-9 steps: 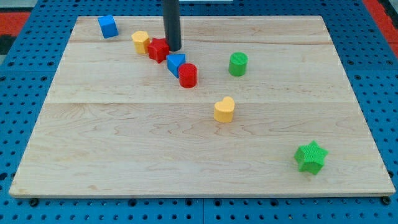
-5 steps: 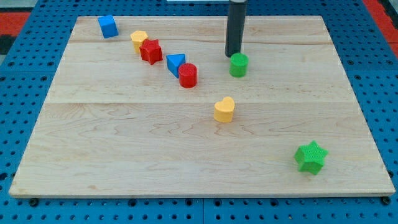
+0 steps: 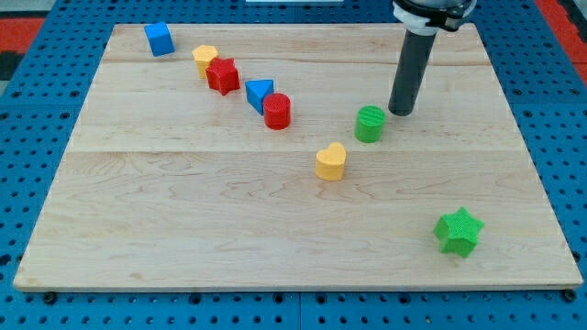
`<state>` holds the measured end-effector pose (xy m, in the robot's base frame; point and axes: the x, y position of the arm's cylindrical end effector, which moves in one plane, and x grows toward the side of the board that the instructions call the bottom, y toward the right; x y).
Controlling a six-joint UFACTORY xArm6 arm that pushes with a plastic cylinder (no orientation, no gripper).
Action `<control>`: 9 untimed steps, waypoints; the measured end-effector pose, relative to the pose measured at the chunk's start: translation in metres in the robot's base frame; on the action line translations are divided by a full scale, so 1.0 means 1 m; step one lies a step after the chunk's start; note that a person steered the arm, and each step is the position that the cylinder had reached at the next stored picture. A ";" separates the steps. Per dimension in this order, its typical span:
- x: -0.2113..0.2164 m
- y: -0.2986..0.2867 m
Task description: Push the yellow heart towards the green star
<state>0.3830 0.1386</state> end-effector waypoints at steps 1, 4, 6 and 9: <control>0.027 -0.025; 0.036 -0.111; 0.080 -0.093; 0.109 -0.173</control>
<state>0.4921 -0.0348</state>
